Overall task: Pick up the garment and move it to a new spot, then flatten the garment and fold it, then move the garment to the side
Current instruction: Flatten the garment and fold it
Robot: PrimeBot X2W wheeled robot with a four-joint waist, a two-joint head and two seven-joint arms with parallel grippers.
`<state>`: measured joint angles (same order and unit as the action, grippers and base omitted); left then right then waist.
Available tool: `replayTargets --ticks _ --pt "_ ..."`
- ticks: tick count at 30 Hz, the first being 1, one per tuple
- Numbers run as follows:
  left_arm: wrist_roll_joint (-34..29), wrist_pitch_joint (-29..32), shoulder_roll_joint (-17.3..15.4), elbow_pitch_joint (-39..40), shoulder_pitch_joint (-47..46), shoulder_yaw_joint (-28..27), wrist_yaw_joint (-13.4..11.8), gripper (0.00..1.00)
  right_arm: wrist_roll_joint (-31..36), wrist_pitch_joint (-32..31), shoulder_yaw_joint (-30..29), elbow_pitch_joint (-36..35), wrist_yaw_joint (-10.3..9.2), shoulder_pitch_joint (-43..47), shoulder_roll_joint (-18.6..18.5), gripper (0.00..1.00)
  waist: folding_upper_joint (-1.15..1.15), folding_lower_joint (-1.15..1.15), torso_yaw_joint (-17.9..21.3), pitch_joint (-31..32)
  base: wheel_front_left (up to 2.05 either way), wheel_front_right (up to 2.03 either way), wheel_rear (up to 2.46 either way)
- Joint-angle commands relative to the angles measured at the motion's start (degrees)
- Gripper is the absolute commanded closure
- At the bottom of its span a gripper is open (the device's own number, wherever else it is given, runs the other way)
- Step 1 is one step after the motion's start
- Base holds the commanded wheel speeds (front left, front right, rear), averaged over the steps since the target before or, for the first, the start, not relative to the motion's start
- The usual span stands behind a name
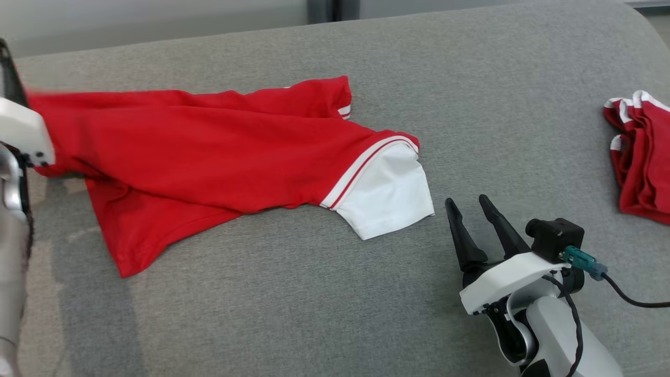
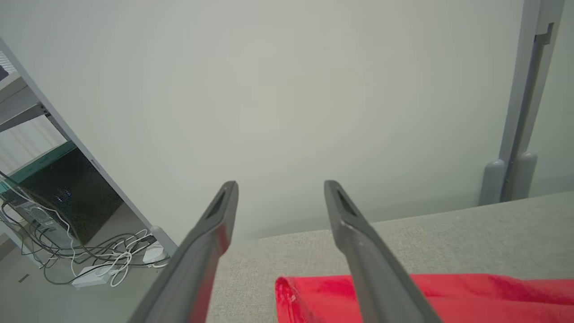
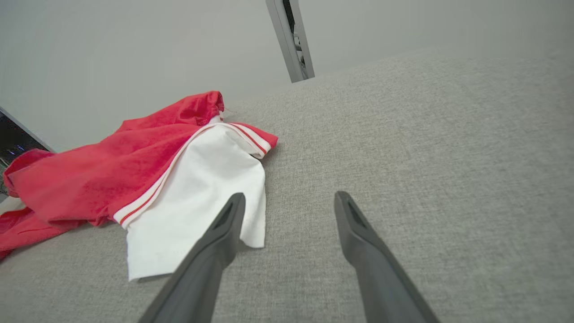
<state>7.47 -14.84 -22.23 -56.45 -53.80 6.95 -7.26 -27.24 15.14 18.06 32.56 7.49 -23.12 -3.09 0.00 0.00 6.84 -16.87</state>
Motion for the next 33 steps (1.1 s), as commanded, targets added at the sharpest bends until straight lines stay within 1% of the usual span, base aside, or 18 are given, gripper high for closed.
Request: replayTargets --ticks 1,4,8,12,19,26,27,28,29,30,33 --pt "0.36 -0.29 0.49 -0.37 1.48 0.11 0.29 0.0 -0.06 -0.01 -0.1 0.16 0.0 0.0 -0.08 0.0 0.0 0.0 -0.92 0.48 0.0 0.0 0.0" --pt "1.1 -0.4 2.72 0.92 3.26 0.25 1.24 0.0 -0.11 -0.01 0.13 0.41 0.0 0.3 -0.12 0.0 0.0 0.0 -2.34 1.35 0.0 0.0 0.0" --pt "2.1 -0.38 6.16 3.71 8.04 0.66 2.23 0.0 -0.08 -0.02 0.05 0.98 0.0 1.05 -0.07 0.0 0.0 0.0 -4.1 2.88 0.0 0.0 0.0" --pt "2.93 -0.39 9.86 7.18 13.5 0.67 2.48 0.0 0.38 -0.01 -0.5 2.32 0.0 1.77 -0.06 0.0 0.0 0.0 -5.52 4.79 0.0 0.0 0.0" --pt "3.45 -0.4 15.67 13.21 24.07 1.22 2.66 0.0 3.24 -0.01 -3.94 7.99 0.0 2.55 0.02 0.0 0.0 0.0 -8.3 7.14 0.0 0.0 0.0" --pt "3.86 -0.4 18.26 15.88 30.92 2.08 3.2 0.0 5.75 -0.02 -6.78 13.29 0.0 0.29 0.0 0.0 0.0 0.0 -11.3 6.9 0.0 0.0 0.0" --pt "3.83 -0.4 18.42 16.06 31.57 2.17 3.23 0.0 5.86 -0.01 -6.98 13.89 0.0 -0.08 0.01 0.05 0.0 0.0 -11.62 6.76 0.0 0.0 0.0" --pt "3.93 -0.4 18.52 16.22 32.22 2.21 3.34 0.0 6.27 -0.02 -6.99 14.67 0.0 -0.47 0.0 0.18 0.0 0.0 -11.84 6.69 0.0 0.0 0.0" --pt "3.94 -0.4 18.59 16.32 32.77 2.24 3.34 0.0 6.64 -0.01 -6.84 15.63 0.0 -0.9 0.0 0.7 0.0 0.0 -11.97 6.6 0.0 0.0 0.0" --pt "3.85 -0.4 18.67 16.35 33.27 2.27 3.4 0.0 6.92 -0.01 -6.88 16.28 0.0 -1.27 -0.03 1.0 0.0 0.0 -12.06 6.53 0.0 0.0 0.0" --pt "3.98 -0.4 18.81 16.69 34.11 1.96 3.47 0.0 7.8 -0.01 -7.23 17.38 0.0 -1.94 -0.04 1.0 0.0 0.0 -12.07 6.46 0.0 0.0 0.0"
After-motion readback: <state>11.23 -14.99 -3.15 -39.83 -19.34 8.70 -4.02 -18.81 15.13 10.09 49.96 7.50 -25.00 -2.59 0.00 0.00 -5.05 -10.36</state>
